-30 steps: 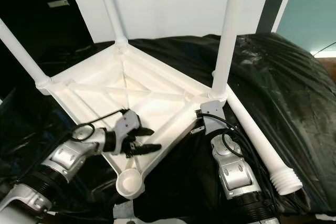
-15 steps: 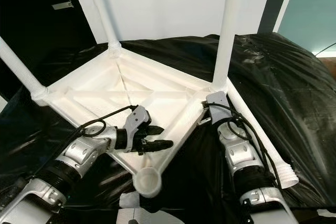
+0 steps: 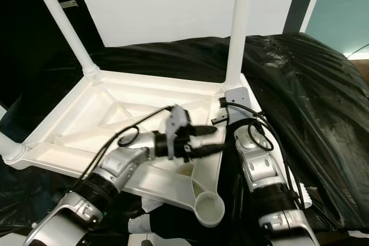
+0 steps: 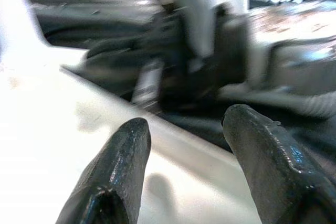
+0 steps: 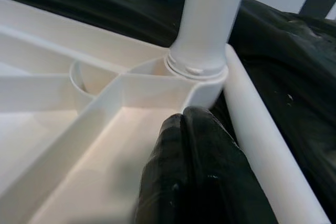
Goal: Building children table
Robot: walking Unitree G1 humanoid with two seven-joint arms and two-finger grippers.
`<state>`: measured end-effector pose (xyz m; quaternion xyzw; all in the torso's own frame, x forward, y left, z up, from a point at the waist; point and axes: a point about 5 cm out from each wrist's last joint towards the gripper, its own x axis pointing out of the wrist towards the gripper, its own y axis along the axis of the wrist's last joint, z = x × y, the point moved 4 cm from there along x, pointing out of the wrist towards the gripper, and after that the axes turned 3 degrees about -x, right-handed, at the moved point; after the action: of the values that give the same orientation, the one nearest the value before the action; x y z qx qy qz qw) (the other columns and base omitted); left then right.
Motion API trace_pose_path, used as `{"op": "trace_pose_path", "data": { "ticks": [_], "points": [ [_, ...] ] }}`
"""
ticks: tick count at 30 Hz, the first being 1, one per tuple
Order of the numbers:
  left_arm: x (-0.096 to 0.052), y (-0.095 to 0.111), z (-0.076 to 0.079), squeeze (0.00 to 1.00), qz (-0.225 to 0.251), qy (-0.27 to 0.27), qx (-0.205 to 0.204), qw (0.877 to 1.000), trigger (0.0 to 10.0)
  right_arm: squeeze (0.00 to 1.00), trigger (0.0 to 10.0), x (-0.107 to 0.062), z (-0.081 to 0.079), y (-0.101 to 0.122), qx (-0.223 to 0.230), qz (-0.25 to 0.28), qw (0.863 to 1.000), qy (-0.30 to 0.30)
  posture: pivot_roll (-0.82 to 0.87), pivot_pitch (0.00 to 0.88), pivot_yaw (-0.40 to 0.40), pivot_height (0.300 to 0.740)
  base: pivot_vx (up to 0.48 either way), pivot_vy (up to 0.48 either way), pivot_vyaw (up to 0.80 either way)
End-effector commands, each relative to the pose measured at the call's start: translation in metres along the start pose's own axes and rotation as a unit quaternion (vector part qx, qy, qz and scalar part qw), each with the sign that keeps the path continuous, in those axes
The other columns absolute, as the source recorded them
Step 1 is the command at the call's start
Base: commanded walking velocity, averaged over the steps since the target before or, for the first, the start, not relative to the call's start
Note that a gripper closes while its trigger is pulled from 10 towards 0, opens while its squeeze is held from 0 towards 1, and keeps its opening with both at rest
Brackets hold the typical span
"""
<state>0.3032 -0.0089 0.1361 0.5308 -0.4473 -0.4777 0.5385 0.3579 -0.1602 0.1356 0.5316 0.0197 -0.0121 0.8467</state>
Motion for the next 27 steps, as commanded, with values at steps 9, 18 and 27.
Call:
{"op": "trace_pose_path", "data": {
  "ticks": [9,18,27],
  "points": [
    [-0.026,0.002,-0.003,0.00,-0.019,-0.026,0.042,0.999,10.0,0.00,10.0,-0.006,0.012,0.018,-0.017,0.024,0.999,-0.032,-0.11,0.000,0.089,0.740,0.000,0.000,0.00],
    [-0.069,-0.008,0.025,0.00,-0.051,-0.114,0.004,0.992,10.0,0.00,10.0,-0.012,0.023,0.012,-0.016,0.009,0.998,-0.054,-0.10,0.000,0.086,0.740,0.000,0.000,0.00],
    [-0.095,-0.013,0.042,0.00,-0.102,-0.181,-0.024,0.978,10.0,0.00,10.0,-0.013,0.023,0.012,-0.011,0.003,0.998,-0.055,-0.10,0.000,0.085,0.740,0.000,0.000,0.00]
  ]
}}
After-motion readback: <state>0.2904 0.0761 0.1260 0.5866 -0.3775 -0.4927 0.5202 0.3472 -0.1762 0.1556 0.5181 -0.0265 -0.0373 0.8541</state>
